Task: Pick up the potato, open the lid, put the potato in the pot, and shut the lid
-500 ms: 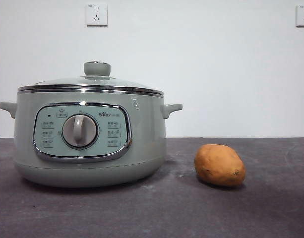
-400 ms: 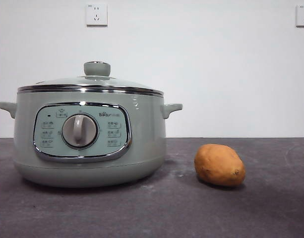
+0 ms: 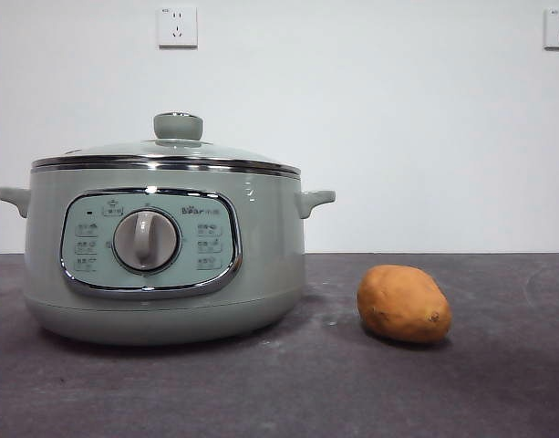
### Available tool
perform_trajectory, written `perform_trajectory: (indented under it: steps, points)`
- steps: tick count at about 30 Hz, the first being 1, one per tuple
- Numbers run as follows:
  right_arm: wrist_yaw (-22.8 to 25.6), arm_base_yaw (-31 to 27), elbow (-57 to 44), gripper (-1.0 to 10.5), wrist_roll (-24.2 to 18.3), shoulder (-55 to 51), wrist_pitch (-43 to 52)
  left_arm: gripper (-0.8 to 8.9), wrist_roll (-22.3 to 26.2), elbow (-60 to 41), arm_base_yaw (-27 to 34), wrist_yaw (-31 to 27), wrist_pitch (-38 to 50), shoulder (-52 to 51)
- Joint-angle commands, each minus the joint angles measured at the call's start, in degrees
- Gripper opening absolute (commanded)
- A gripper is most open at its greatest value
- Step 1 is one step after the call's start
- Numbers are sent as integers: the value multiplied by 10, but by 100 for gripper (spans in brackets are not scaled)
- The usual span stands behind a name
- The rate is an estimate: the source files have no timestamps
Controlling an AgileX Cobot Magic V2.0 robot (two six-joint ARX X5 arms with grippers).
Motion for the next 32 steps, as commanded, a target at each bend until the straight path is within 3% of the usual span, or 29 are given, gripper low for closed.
perform_trajectory:
  steps: [1,6,11,21,27,30,32]
  points:
    - [-1,1,35,-10,6,10,-4,-7,-3,32,2,4,-9,1]
    - [-1,1,126,-10,-29,59,-39,-7,7,114,2,7,-63,28]
    - [-1,1,242,-10,-96,140,-76,-7,59,208,2,21,-80,82]
    - [-15,2,453,-7,-165,308,-135,-7,130,408,2,26,-134,230]
    - [-133,2,534,-1,-209,396,-137,-5,172,523,2,109,-209,342]
    - [-243,2,558,0,-221,444,-137,-4,183,572,2,172,-247,402]
    - [-285,2,561,1,-221,461,-137,-2,186,585,1,200,-257,424]
